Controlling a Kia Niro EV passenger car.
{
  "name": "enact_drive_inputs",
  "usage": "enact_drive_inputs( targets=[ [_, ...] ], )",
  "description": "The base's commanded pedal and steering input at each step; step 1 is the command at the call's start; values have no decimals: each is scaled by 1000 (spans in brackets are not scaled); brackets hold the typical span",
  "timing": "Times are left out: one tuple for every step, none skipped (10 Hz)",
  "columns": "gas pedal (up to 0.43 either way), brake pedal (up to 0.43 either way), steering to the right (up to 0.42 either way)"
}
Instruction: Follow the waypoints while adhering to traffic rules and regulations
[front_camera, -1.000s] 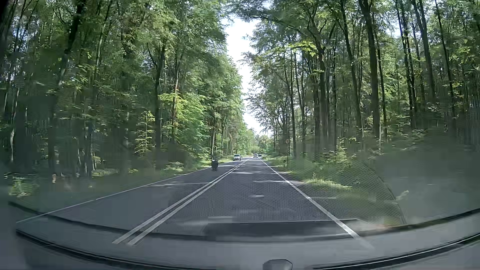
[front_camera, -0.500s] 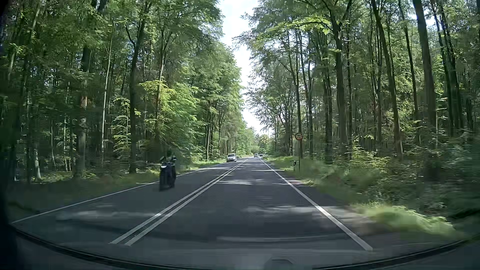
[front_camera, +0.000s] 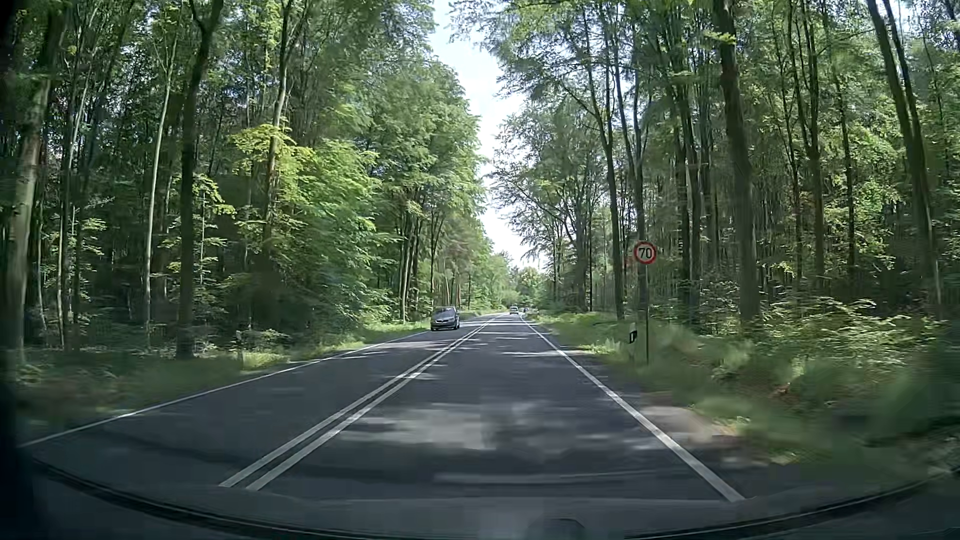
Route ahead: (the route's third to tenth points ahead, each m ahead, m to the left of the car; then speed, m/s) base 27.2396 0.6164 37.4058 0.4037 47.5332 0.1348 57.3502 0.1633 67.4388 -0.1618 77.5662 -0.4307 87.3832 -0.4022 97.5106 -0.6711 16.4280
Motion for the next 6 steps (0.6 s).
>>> enact_drive_inputs(
  targets=[
    [67,37,-2],
    [67,37,-2],
    [67,30,-2],
    [67,37,-1],
    [79,37,-1],
    [79,37,-1]
  ],
)
